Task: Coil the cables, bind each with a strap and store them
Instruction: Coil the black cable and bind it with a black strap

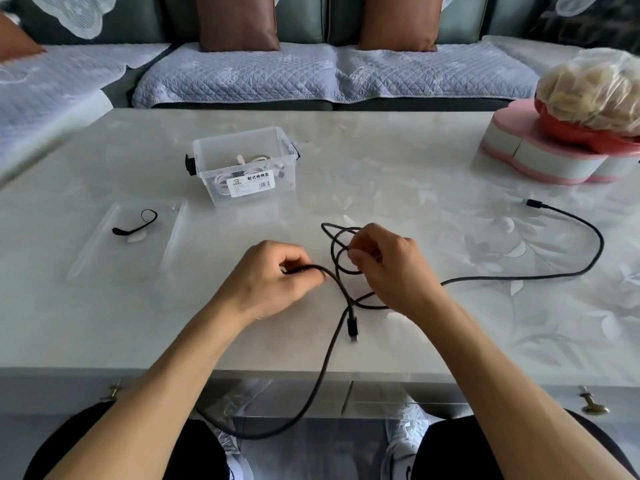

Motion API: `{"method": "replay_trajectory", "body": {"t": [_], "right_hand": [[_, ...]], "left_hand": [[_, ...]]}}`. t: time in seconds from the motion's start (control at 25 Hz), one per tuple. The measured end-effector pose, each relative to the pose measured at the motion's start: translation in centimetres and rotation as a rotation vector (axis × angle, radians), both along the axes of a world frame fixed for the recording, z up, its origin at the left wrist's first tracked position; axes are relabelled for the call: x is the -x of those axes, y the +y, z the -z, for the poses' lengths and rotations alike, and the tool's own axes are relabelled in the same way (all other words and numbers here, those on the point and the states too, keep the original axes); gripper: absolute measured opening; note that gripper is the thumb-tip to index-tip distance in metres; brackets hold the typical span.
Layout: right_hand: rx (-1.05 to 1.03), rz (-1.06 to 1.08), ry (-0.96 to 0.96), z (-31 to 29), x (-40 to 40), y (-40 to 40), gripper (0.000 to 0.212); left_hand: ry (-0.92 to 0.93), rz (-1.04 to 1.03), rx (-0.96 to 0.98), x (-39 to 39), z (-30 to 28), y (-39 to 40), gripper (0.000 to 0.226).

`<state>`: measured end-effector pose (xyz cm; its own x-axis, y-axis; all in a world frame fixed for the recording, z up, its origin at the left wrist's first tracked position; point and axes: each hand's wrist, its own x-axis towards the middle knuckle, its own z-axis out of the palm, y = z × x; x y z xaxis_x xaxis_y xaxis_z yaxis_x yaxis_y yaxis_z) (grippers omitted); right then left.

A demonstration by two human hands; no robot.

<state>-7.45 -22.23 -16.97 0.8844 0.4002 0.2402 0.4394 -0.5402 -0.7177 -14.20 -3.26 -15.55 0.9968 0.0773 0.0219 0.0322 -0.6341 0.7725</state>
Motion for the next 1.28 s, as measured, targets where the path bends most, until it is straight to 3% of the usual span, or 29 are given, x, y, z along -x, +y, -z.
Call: {"method": "replay_trajectory", "body": {"t": [0.08, 0.24, 0.32, 0.4, 0.48, 0.6, 0.72, 0.84, 1.0, 1.16, 1.28], "right_hand": [[0.009, -0.065, 0.000, -0.1, 0.1, -0.4, 0.015], [-0.106, -0.174, 0.038, -0.8, 0.7, -1.4, 0.049], [-0.215, -0.216, 0.071, -0.9, 1.0, -1.3, 0.055], [-0.320, -0.211, 0.108, -0.9, 1.1, -1.2, 0.058], [-0.299, -0.154, 0.062, -0.7, 0.7, -1.6, 0.056], [-0.001, -0.060, -0.066, 0.6, -0.3, -3.0, 0.057], [0.212, 0.044, -0.009, 1.5, -0.7, -3.0, 0.069], [0.281, 0.099, 0.009, 1.3, -0.8, -1.7, 0.065], [0.233, 0.047, 0.028, 0.6, -1.0, 0.1, 0.048], [0.341, 0.033, 0.061, 0.4, -1.3, 1.2, 0.044], [0.350, 0.084, 0.086, 0.3, -1.9, 1.4, 0.024]], "left_hand": [[-0.004, -0.134, 0.039, -0.5, 0.3, 1.0, 0.012], [-0.061, -0.059, 0.182, -0.6, -0.3, 2.4, 0.046], [-0.228, 0.068, -0.036, -1.0, 0.3, 1.6, 0.046], [-0.349, 0.173, -0.231, -1.8, 1.4, 0.3, 0.028], [-0.409, 0.118, -0.256, -2.4, 1.6, -0.4, 0.011], [-0.426, -0.088, -0.067, -2.9, 1.0, 0.0, 0.009], [-0.282, -0.123, 0.222, -2.7, 0.1, -0.4, 0.015], [-0.227, -0.134, 0.427, -2.6, -0.4, -1.2, 0.017], [-0.197, -0.228, 0.843, -2.8, -1.4, -1.4, 0.020], [-0.130, -0.306, 1.018, -3.2, -1.6, -0.7, 0.021], [-0.137, -0.380, 1.064, -3.3, -1.5, 0.9, 0.023]]}}
